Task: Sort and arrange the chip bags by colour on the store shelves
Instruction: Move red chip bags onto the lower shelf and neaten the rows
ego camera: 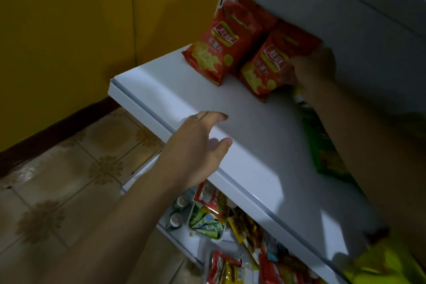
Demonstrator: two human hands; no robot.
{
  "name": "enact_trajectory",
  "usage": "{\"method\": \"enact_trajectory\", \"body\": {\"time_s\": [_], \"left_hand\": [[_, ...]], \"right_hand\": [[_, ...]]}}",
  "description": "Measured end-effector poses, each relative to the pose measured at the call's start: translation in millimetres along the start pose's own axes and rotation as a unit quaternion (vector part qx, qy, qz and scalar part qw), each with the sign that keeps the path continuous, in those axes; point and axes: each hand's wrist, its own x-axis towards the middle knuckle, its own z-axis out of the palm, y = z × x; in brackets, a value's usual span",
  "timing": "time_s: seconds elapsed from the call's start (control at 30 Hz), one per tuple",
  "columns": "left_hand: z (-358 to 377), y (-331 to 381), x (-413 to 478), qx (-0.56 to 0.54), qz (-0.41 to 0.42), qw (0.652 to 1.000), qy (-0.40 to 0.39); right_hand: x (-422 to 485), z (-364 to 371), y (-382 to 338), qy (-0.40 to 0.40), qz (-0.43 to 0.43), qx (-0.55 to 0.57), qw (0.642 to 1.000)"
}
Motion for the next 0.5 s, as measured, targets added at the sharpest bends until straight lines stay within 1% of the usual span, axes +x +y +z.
{"method": "enact_trajectory", "body": {"time_s": [0.07, 0.13, 0.23, 0.3, 0.37, 0.47, 0.5], "left_hand": [[2, 3, -2, 0.008, 0.004, 1.000, -0.014], [6, 7, -6, 0.011, 0.008, 1.000, -0.027], [18, 19, -15, 0.016, 0.040, 0.999, -0.024], [32, 33, -25, 0.028, 0.058, 0.997, -0.036], [48, 49, -36, 0.041, 0.073, 0.994, -0.066], [73, 70, -55, 0.040, 0.102, 0.988, -0.109], [80, 77, -62, 0.032, 0.110, 0.987, -0.115]], "right_hand": [[-25, -14, -9, 0.007, -0.035, -0.022, 0.999], [-50, -32, -7, 0.001, -0.104, -0.117, 0.988], [-93, -68, 12, -0.034, -0.167, -0.223, 0.960], [-125, -96, 37, -0.085, -0.159, -0.252, 0.951], [-160, -126, 58, -0.109, -0.138, -0.262, 0.949], [-210, -173, 80, -0.085, -0.152, -0.318, 0.932], [-224, -187, 85, -0.066, -0.138, -0.332, 0.931]]}}
